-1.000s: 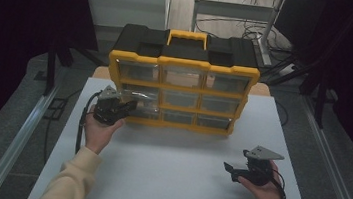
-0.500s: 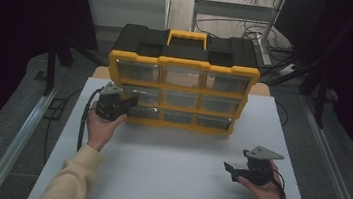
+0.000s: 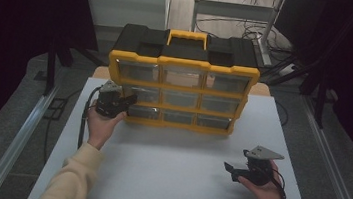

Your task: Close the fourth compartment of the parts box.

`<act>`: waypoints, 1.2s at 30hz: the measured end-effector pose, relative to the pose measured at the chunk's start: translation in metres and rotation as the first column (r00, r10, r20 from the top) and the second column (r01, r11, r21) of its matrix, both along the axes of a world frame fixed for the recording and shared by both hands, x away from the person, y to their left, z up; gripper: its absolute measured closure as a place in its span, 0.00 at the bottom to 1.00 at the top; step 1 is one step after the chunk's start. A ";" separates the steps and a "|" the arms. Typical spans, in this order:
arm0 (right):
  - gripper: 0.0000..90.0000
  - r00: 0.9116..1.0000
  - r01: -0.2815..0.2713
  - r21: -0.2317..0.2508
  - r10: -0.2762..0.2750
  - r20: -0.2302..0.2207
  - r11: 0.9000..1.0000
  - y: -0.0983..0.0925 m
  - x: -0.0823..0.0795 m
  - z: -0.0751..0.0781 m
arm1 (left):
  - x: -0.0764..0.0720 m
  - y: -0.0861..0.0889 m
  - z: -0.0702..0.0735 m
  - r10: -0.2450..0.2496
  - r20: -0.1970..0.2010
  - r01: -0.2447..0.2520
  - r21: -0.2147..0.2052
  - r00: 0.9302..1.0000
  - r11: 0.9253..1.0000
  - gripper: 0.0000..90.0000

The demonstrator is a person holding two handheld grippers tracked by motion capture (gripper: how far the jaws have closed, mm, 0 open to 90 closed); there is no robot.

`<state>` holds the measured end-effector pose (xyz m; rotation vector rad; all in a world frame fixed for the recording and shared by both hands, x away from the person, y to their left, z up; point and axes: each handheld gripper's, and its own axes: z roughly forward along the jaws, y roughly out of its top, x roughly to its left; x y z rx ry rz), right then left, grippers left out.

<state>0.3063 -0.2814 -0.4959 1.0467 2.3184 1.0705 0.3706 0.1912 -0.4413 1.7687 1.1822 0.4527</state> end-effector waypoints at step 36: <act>0.16 1.000 -0.027 0.010 0.026 0.010 1.000 0.006 0.003 0.003 | -0.094 0.020 -0.006 -0.067 -0.001 0.066 0.162 0.998 0.985 0.28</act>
